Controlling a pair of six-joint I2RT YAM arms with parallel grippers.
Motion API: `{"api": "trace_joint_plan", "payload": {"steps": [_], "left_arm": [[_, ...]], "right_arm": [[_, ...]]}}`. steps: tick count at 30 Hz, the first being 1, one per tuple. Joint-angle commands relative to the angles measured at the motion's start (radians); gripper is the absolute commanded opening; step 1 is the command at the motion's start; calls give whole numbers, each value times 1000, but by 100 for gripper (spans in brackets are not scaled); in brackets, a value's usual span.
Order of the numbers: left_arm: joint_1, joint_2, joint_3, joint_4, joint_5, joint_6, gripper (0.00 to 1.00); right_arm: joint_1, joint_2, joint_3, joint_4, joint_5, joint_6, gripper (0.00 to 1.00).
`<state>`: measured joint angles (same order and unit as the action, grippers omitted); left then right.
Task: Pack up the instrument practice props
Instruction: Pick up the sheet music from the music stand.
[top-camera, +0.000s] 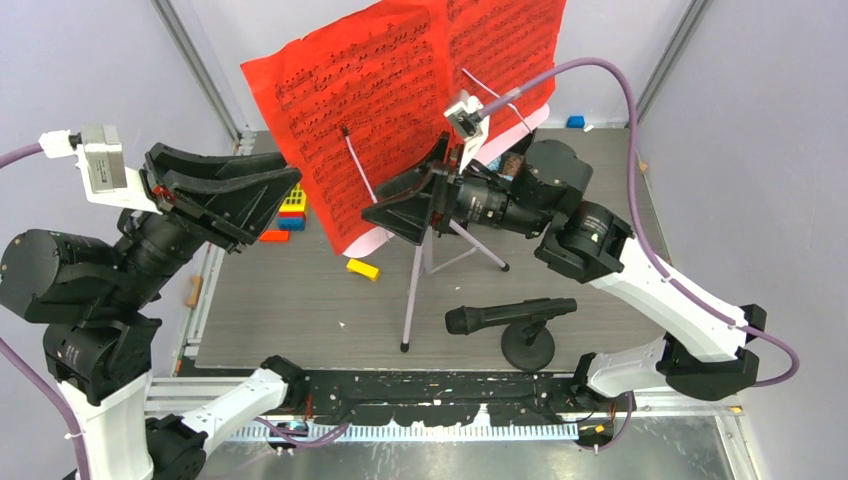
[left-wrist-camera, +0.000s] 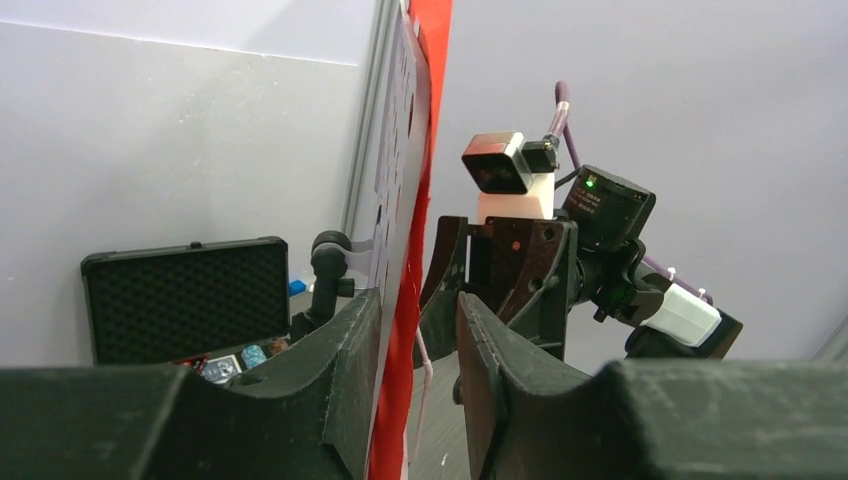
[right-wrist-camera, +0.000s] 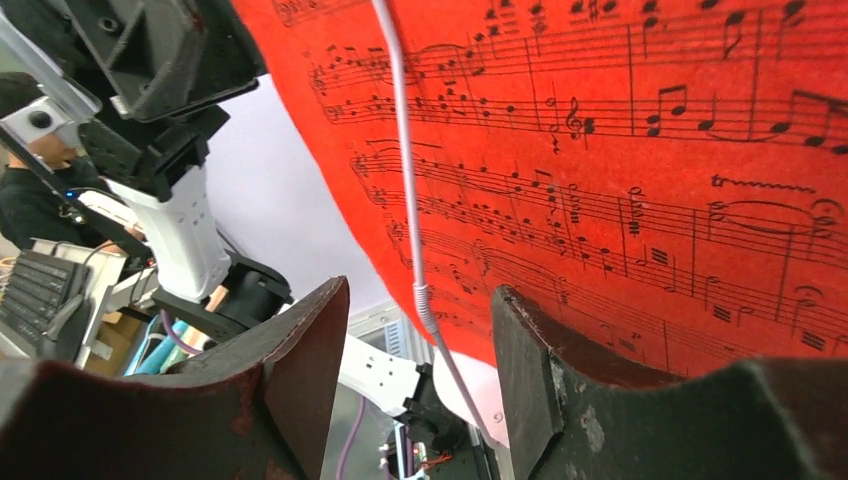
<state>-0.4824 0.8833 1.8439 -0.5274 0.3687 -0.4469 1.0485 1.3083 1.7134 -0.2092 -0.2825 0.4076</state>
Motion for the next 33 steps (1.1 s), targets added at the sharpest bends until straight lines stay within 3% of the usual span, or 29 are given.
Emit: {"api": "trace_joint_plan", "payload": {"steps": [1,9,23,24,26,30,33], "left_arm": [[5,-7,-17,39,30,-16,35],[5,-1,-36,73,48,-40,30],[5,6,-52,131,79,-91,27],[5,8,-53,134,81,-95,30],[5,11,-54,135,79,-94,47],[5,-7,-70,135,44,-73,60],[5,-48,-93,124,-30,-41,62]], "right_arm": [[17,13,42,22,77,-47,59],[21,17,27,63,88,-50,56],[25,12,19,140,1,-9,31],[25,11,17,140,2,-12,28],[25,12,14,142,7,-14,22],[25,10,3,144,18,-14,16],[25,9,-2,147,33,-19,15]]}}
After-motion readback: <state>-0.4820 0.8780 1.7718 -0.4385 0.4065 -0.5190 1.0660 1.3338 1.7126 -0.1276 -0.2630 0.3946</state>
